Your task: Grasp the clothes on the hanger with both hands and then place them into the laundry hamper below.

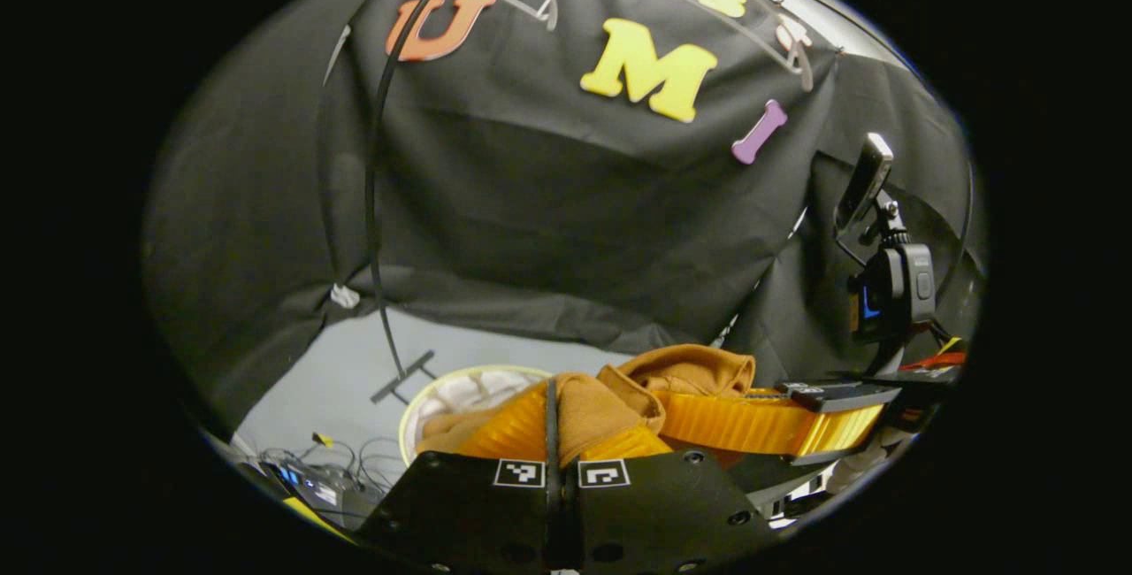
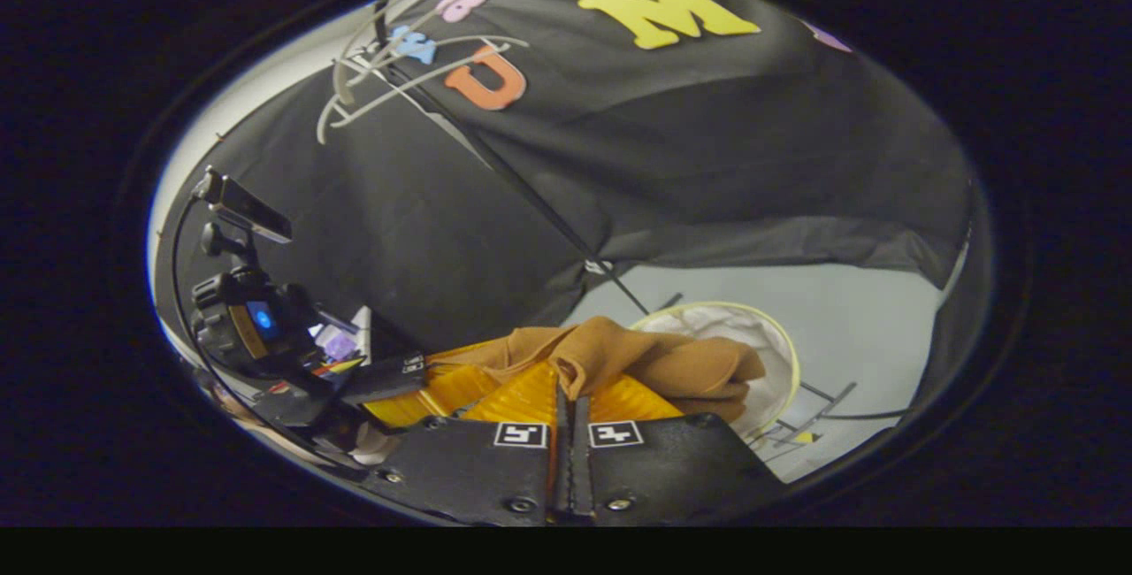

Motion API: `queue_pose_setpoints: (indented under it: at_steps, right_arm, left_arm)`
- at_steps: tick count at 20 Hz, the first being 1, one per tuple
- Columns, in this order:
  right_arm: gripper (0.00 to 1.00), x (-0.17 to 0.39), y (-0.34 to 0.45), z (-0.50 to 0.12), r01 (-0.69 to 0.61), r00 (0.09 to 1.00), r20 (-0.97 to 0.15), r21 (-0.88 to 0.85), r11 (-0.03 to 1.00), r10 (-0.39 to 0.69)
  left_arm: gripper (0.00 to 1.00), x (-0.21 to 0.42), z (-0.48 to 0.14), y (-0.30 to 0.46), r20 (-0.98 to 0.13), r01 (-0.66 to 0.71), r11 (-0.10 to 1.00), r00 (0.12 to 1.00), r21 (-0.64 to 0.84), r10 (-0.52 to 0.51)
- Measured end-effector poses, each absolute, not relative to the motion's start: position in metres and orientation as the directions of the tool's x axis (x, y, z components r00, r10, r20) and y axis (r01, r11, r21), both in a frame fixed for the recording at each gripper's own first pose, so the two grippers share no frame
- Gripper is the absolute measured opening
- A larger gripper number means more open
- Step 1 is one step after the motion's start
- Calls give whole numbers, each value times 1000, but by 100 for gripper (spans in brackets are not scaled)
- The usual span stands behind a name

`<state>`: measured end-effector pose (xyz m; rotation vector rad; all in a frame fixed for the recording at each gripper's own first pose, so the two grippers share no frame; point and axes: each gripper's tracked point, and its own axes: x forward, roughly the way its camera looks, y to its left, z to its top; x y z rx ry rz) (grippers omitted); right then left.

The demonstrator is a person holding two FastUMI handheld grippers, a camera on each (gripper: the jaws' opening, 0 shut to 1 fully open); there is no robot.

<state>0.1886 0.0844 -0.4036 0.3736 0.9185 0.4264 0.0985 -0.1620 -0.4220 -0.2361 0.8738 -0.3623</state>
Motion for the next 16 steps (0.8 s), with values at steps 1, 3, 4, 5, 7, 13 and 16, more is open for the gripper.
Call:
queue_pose_setpoints:
  at_steps: [1, 3, 4, 5, 7, 13, 16]
  right_arm:
    - [4, 179, 80, -430, -162, 505, -719, 465, 870, 478]
    - [4, 163, 69, -461, -95, 449, -783, 437, 894, 430]
    - [4, 157, 67, -470, -71, 430, -802, 429, 901, 415]
    - [4, 153, 67, -478, -57, 413, -819, 413, 909, 398]
    - [5, 147, 69, -489, -60, 399, -834, 390, 919, 381]
    - [57, 162, 51, -473, -96, 489, -811, 315, 944, 321]
    - [81, 170, 31, -463, -115, 551, -803, 198, 973, 229]
  left_arm:
    - [0, 88, -441, -161, -732, 193, 921, 560, -340, -388]
    - [0, 65, -472, -158, -791, 150, 932, 495, -331, -360]
    - [0, 53, -481, -156, -812, 137, 935, 467, -326, -351]
    - [0, 48, -486, -159, -826, 129, 938, 445, -323, -345]
    - [0, 43, -488, -164, -846, 123, 944, 419, -308, -330]
    - [6, 57, -473, -154, -838, 134, 958, 464, -253, -287]
    - [73, 66, -459, -127, -817, 174, 974, 534, -147, -219]
